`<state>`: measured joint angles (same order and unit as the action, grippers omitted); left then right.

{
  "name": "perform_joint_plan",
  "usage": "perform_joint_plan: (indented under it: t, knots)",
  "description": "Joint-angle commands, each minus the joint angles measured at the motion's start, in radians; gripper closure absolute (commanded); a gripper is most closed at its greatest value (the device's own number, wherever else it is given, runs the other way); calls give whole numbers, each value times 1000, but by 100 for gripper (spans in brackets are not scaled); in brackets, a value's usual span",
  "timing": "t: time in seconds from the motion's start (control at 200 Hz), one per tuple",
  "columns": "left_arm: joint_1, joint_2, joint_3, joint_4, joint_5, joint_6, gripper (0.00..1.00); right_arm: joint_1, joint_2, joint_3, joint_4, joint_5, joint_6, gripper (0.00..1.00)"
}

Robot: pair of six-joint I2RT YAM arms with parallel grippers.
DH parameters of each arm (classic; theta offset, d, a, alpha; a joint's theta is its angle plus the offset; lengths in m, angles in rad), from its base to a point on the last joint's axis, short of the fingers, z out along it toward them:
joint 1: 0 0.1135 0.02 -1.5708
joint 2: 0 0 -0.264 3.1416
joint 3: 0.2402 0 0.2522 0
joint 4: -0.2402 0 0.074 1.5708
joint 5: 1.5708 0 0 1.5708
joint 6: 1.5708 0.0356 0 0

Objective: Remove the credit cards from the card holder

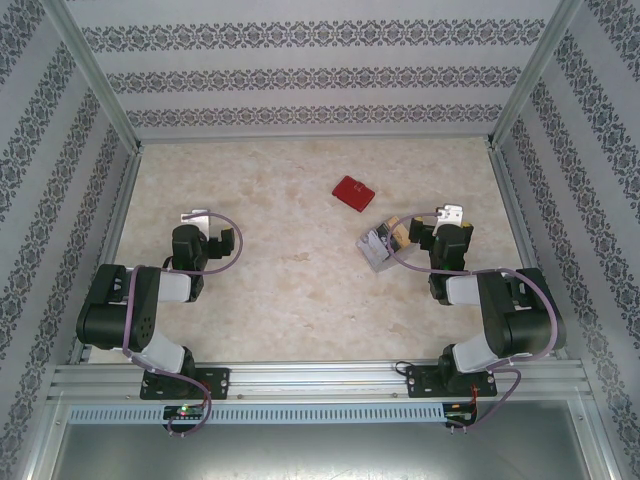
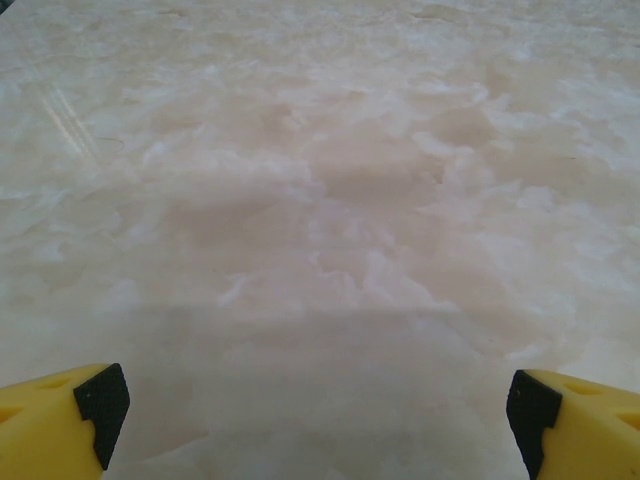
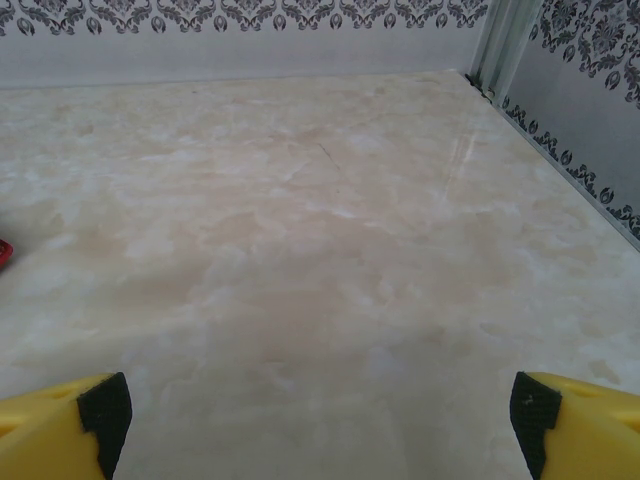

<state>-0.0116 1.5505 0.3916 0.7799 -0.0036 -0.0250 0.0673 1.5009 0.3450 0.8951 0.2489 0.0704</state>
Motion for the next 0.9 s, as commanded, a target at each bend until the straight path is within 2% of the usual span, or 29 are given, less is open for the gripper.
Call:
perform_joint_plan:
  t: [0.0,0.385,0.465,0.56,0.639,0.719,0.894]
  knots:
    - [9,11,22,51,1,17,1,-6,10,20,40,15,-14,2]
    - [10,6,21,55,-1,19,1,-6,7,15,45,15,-16,2]
    - [9,-26,62,-44,4,20,1,-4,-3,10,50,46,-8,2]
    - [9,-78,152,-256,1,25,1,2,-27,-35,91,14,-30,2]
    - [9,-114,190,-342,-1,28,1,23,-55,-41,86,8,-60,2]
    - [9,-159,205,-384,-3,24,1,48,-125,-18,-12,86,-70,2]
    - [9,-248,250,-496,-23,-24,1,66,-302,-8,-157,120,-58,2]
